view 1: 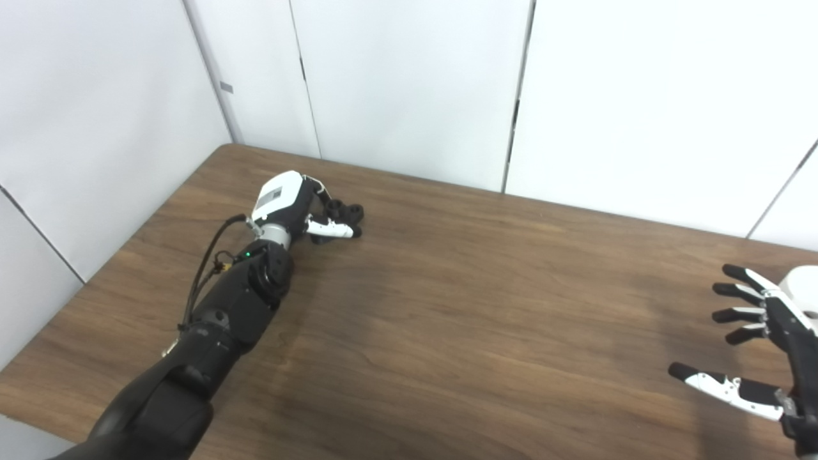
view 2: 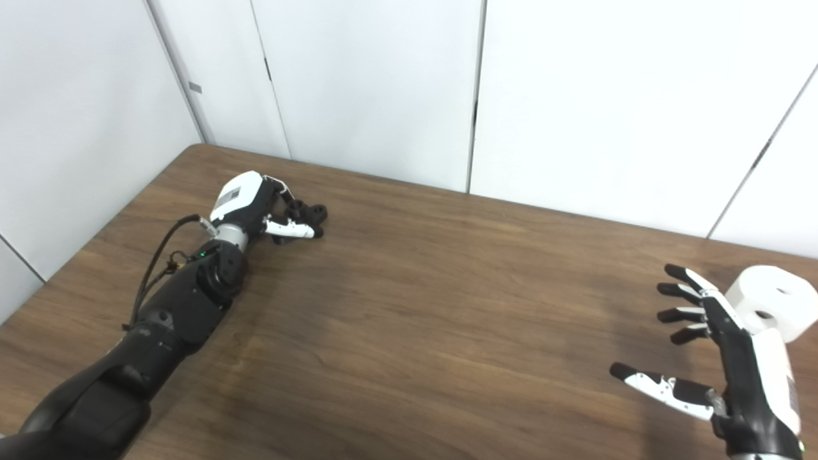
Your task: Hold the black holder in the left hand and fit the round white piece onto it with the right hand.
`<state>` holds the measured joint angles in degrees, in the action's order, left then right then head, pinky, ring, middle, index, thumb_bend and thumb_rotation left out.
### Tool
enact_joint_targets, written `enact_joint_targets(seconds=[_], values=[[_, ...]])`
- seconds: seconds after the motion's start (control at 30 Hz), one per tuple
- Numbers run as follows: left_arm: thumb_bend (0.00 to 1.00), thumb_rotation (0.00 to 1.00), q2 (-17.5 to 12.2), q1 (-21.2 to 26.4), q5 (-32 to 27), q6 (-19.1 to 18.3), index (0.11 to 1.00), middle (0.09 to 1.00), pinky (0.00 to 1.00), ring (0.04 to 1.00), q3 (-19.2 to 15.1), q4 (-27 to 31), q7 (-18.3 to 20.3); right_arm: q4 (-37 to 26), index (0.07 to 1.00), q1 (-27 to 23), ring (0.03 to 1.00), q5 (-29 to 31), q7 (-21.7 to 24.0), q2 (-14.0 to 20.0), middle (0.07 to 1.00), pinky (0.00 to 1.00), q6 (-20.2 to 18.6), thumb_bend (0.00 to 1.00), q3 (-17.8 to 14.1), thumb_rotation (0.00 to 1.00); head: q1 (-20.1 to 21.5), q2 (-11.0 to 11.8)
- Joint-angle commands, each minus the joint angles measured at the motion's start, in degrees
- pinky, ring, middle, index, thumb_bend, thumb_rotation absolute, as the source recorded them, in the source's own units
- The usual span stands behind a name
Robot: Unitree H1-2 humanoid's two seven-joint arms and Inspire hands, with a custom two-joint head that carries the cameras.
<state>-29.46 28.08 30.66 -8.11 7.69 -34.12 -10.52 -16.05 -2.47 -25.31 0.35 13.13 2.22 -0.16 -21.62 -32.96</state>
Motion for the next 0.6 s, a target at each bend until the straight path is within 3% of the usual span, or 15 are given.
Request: enact_joint_targets(seconds=[0.0,0.13,0.17,0.23,0.4,0.57], values=[[0.87,0.21,-2.0,0.5,1.3,-0.5,0.392,0.72,0.77,0.801,0.5,0.9,0.3,-1.5,0.831,-1.9,0.626,0.3,-0.1,1.0,0.751,0.48,1.2,0.68,-0.3,0.0,0.1,-0.1],[0.88,0.2,-2.4,-0.8,1.5,1.2,0.398,0.734,0.75,0.809,1.2,2.6,1.5,-1.4,0.829,-2.4,0.626,0.0,-0.2,0.6,0.748,0.49,1.0,0.68,0.0,0.0,1.4,-0.5],[0.67,0.12,-2.4,-1.4,1.2,2.0,0.445,0.746,0.77,0.822,1.4,3.3,1.8,-1.3,0.828,-2.5,0.624,0.0,-0.4,0.5,0.748,0.49,1.2,0.68,0.0,0.0,1.7,-0.6],[0.56,0.09,-2.2,-2.6,0.6,4.4,0.469,0.764,0.78,0.832,2.0,5.1,2.6,-1.5,0.827,-2.6,0.618,-0.3,-0.3,0.3,0.745,0.49,0.8,0.68,0.2,0.0,2.1,-0.7],[0.53,0.07,-1.4,-5.7,0.5,8.2,0.481,0.808,0.77,0.858,4.7,12.3,6.1,-2.7,0.833,-2.9,0.636,-0.8,0.7,0.2,0.758,0.5,-2.2,0.67,0.2,0.0,3.4,-1.2],[0.52,0.07,0.1,-8.4,1.0,10.1,0.485,0.852,0.78,0.886,8.2,21.2,10.6,-1.3,0.823,-3.2,0.632,-1.4,-0.6,0.0,0.753,0.51,-0.4,0.68,0.2,0.0,5.7,-1.9]])
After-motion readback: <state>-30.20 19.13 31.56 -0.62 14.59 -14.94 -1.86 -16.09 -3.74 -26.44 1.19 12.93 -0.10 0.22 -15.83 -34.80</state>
